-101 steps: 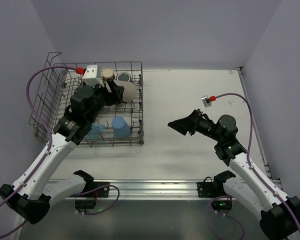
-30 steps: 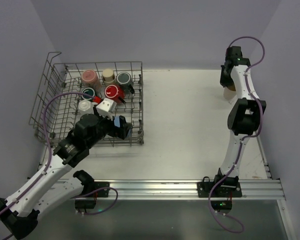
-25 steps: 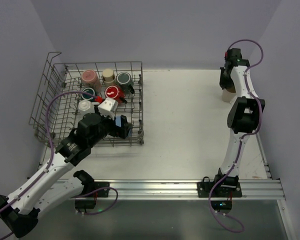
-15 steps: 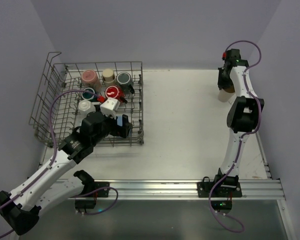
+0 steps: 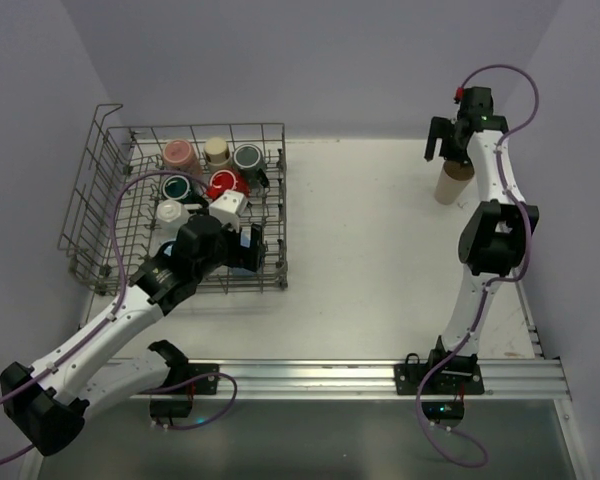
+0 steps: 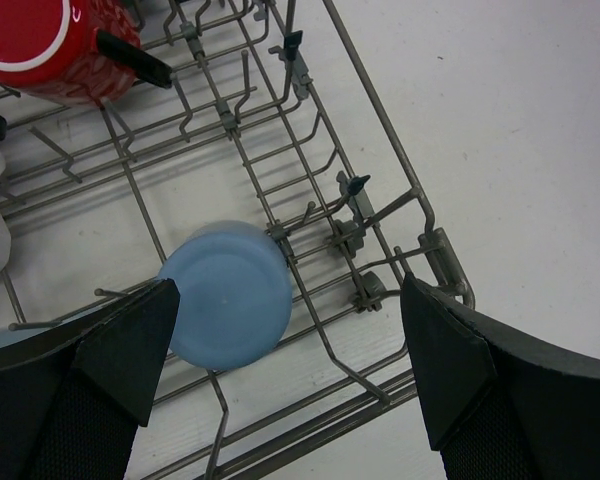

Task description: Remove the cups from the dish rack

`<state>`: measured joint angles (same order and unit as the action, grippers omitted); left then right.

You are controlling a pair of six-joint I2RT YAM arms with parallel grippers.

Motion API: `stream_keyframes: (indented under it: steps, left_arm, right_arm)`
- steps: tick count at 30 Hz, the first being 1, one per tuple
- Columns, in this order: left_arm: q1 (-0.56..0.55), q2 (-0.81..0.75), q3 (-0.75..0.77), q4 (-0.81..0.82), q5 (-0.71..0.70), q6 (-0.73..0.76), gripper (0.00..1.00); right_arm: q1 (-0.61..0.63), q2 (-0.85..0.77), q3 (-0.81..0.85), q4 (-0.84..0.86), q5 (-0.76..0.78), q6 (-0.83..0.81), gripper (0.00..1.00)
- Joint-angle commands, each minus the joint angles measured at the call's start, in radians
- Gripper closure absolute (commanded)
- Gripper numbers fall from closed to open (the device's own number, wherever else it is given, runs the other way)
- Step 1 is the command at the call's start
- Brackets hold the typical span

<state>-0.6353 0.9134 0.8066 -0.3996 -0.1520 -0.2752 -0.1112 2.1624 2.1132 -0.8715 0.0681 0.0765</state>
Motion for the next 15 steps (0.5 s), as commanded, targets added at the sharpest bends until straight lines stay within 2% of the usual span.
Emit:
stream_keyframes:
  steps: [1, 2, 6, 9, 10, 13, 15]
  left_arm:
    - [0.003, 0.015, 0.077, -0.025, -0.05, -0.021, 0.0]
    - [0.002, 0.019, 0.085, -0.033, -0.063, -0.022, 0.0]
    - [-0.001, 0.056, 0.123, -0.082, -0.106, -0.028, 0.0]
    - [-0.006, 0.081, 0.135, -0.108, -0.162, -0.042, 0.0]
    - [-0.007, 0.087, 0.14, -0.114, -0.172, -0.054, 0.0]
    - [-0.01, 0.097, 0.134, -0.139, -0.228, -0.082, 0.0]
    - [-0.012, 0.104, 0.123, -0.143, -0.254, -0.096, 0.0]
  right_arm:
    - [0.008, -0.185, -0.014, 0.091, -0.044, 0.051, 0.05]
    - [0.011, -0.214, -0.034, 0.106, -0.048, 0.06, 0.01]
    - [0.044, -0.393, -0.209, 0.25, -0.112, 0.121, 0.01]
    - [0.1, -0.571, -0.437, 0.391, -0.14, 0.166, 0.01]
    - [0.117, -0.663, -0.564, 0.432, -0.143, 0.175, 0.01]
    - [0.211, -0.772, -0.767, 0.54, -0.152, 0.204, 0.01]
    - [0.257, -0.86, -0.846, 0.592, -0.165, 0.23, 0.01]
